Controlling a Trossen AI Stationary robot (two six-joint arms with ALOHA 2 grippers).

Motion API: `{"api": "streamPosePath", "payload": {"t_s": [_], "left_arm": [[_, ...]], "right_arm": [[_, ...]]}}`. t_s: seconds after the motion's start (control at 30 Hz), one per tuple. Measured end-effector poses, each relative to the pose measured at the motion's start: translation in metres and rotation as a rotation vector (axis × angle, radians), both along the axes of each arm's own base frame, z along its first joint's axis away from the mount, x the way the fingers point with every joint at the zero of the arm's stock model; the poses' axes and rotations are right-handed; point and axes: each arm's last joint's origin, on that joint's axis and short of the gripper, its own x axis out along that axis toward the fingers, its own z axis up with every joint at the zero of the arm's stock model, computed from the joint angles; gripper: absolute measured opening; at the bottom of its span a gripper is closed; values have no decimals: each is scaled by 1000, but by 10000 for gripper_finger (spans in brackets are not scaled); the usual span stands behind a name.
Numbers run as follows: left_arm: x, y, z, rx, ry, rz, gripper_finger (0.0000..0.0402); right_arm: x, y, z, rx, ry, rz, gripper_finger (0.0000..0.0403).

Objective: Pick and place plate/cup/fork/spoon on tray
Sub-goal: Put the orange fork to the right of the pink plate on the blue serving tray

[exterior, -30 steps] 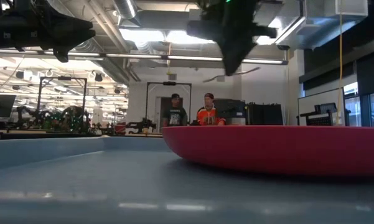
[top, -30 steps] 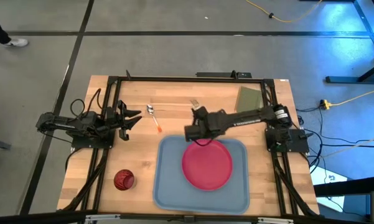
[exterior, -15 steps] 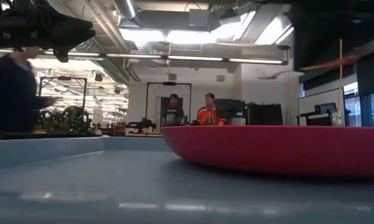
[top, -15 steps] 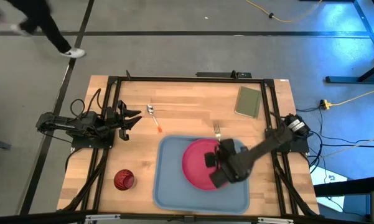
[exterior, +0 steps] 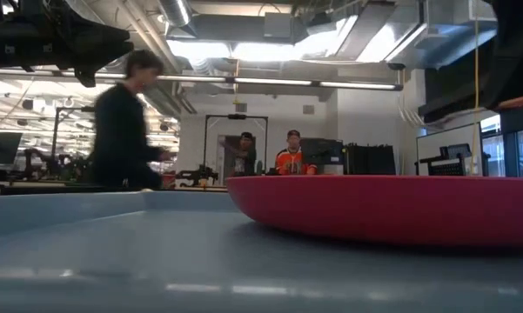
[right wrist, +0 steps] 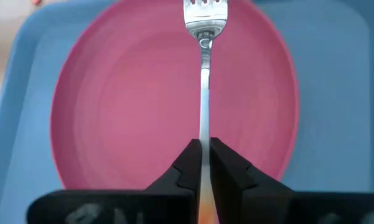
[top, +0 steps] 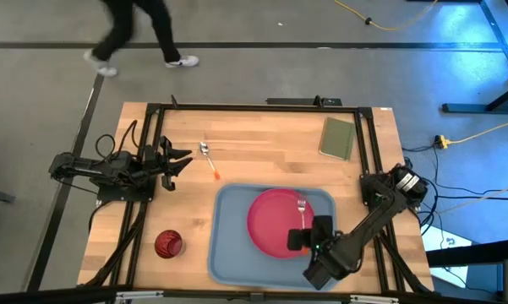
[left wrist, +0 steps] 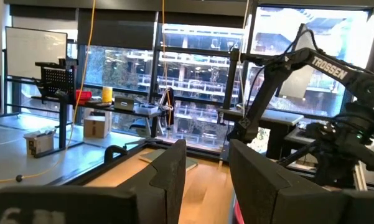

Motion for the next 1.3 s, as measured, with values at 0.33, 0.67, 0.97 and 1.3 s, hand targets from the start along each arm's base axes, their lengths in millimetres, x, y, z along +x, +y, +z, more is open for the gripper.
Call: {"api": "streamPosePath", "payload": {"t_s": [0.33,0.67,0.97,1.3], "left_arm": [[0,0,0,0,0,1,115],[0,0,0,0,0,0,115],[0,0,0,0,0,0,115],[0,0,0,0,1,0,115]], "right_arm": [[9,8,-6,-18,14,-2,27],[-1,13,-6,84,32,-169,27],[-23,34,-7,134,48,-170,27],[-36,46,-14,216,111,-175,27]]}}
